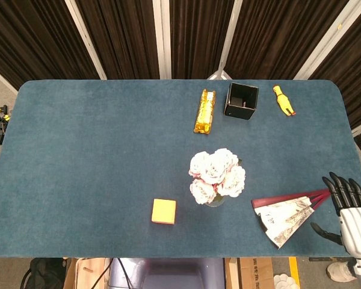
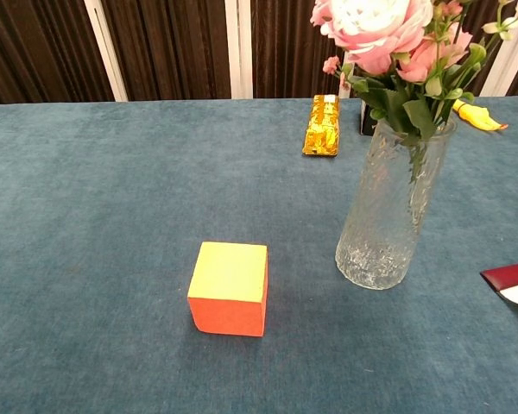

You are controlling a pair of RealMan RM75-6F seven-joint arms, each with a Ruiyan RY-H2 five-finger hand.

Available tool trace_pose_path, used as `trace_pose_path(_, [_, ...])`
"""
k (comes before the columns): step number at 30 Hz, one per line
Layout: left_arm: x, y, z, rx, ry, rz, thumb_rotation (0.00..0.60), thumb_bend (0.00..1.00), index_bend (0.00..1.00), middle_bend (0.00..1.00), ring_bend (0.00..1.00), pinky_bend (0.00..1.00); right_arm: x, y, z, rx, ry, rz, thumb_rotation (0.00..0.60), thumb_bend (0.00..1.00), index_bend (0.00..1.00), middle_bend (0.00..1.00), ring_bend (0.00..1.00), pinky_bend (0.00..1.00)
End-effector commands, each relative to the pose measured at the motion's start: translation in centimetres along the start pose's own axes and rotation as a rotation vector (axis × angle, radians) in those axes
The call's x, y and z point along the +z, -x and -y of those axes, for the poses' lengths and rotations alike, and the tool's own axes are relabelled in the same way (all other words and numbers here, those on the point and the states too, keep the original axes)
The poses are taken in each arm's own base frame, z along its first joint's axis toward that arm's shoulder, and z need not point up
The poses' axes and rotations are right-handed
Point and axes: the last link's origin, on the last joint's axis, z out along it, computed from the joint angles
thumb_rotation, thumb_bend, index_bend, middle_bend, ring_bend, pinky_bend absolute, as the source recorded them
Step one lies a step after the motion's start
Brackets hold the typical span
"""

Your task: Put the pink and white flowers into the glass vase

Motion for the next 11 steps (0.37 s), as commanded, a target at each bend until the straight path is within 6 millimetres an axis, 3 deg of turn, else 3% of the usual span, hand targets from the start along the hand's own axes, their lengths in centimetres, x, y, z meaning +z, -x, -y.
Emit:
trace_pose_path(1, [0.07,0.24,-0.21,0.003,0.007,0.008,0.600,0.25,0.10,0.00,0.00,0.02,-0.85,1.00,-0.25,-0.096,0.042,-0.033,0.600,0.00,0.06,0.04,0.04,0.00])
trace_pose_path(11, [0.25,0.27,-0.11,0.002,0.003,0.009,0.600,0.25,0.10,0.00,0.00,0.02,-0.75,1.70,-0.10,-0.150,0.062,0.057,0.600,0.00,0.06,0.04,0.03,0.00])
